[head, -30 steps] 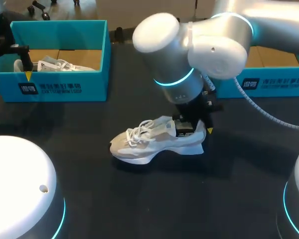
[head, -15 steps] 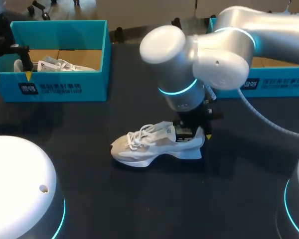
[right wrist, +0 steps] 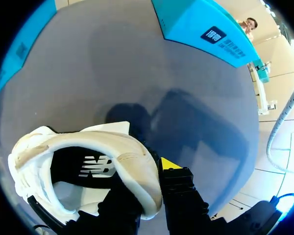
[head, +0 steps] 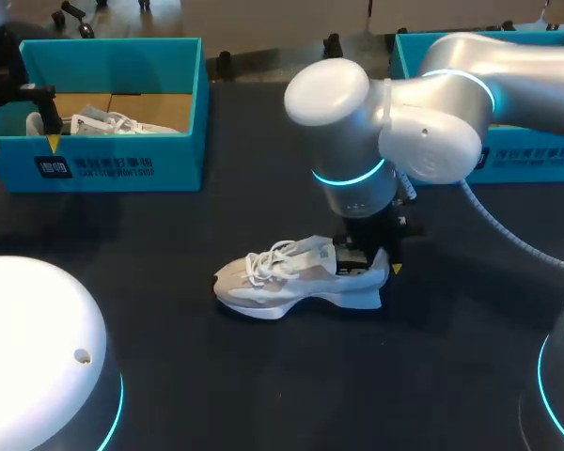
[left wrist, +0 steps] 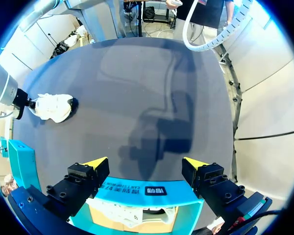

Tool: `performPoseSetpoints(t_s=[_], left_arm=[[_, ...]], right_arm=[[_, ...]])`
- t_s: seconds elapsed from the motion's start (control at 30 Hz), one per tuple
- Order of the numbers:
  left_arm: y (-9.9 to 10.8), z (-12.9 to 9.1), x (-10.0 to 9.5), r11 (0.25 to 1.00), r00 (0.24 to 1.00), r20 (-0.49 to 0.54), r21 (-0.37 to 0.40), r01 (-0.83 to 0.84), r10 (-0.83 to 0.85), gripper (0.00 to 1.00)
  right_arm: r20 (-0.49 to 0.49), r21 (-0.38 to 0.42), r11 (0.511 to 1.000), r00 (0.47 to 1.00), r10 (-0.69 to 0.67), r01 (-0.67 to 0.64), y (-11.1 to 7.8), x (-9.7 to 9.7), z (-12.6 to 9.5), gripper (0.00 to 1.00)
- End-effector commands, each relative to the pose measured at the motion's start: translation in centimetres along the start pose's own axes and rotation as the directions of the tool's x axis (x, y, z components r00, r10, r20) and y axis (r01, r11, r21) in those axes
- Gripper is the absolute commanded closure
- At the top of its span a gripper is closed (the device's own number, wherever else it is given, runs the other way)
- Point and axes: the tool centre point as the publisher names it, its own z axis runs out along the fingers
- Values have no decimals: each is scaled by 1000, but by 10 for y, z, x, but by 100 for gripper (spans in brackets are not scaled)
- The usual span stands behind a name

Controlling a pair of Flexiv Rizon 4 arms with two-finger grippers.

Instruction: Take the shoe out of the shoebox, open the shoe tongue, remove and reinsert the insole, then place the shoe into the shoebox

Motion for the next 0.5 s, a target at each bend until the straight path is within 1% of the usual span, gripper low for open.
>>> performPoseSetpoints(t_s=[0.03, 0.1, 0.17, 0.27, 0.4, 0.5], left_arm=[[-2, 0, 0, 1000, 1000, -2, -4, 1, -1, 0], [-2, 0, 0, 1000, 1000, -2, -4, 1, -1, 0], [-2, 0, 0, 1000, 1000, -2, -4, 1, -1, 0], [-2, 0, 0, 1000, 1000, -2, -4, 1, -1, 0], [-2, 0, 0, 1000, 1000, -2, -4, 1, -1, 0], [-2, 0, 0, 1000, 1000, -2, -4, 1, -1, 0]], right_arm=[[2, 6, 1000, 1000, -1, 1, 0, 0, 5, 99], [-1, 8, 1000, 1000, -1, 1, 0, 0, 5, 67], [0, 9, 1000, 1000, -1, 1, 0, 0, 3, 60], [0, 9, 1000, 1000, 4, -4, -1, -1, -1, 53], [3, 3, 1000, 1000, -2, 2, -4, -2, -11, 39], [6, -7, 1000, 1000, -21, 21, -8, -4, -21, 22]])
